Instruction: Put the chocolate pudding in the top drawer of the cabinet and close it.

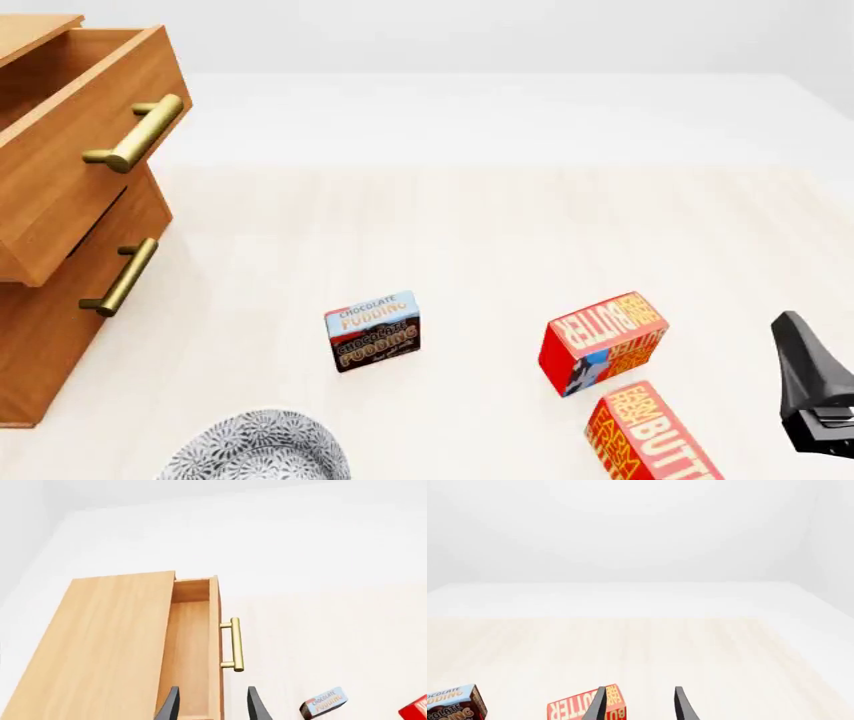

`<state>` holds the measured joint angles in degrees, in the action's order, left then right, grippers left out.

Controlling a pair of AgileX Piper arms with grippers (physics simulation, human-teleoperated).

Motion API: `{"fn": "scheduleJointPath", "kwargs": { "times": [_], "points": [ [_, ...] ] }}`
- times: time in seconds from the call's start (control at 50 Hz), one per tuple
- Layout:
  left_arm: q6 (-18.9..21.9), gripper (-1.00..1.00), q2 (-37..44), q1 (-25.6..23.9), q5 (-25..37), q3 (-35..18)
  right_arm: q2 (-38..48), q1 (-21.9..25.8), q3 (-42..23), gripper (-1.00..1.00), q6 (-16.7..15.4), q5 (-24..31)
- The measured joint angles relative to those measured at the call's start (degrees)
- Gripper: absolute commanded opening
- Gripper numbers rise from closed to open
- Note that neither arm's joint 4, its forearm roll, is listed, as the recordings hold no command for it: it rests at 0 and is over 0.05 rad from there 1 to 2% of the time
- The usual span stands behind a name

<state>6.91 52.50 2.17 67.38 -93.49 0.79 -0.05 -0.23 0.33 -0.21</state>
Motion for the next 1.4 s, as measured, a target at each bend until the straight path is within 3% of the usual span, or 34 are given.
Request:
{"fn": "scheduleJointPath", "kwargs": {
  "times": [0.74,1.4],
  "points": [
    [-5.9,1.00,2.2,-3.7,2.1,6.5,0.0,0.0,0.0,1.00,0.0,0.0],
    [-8.4,1.00,5.2,-1.3,-6.8,15.4,0.0,0.0,0.0,1.00,0.0,0.0]
  ]
}}
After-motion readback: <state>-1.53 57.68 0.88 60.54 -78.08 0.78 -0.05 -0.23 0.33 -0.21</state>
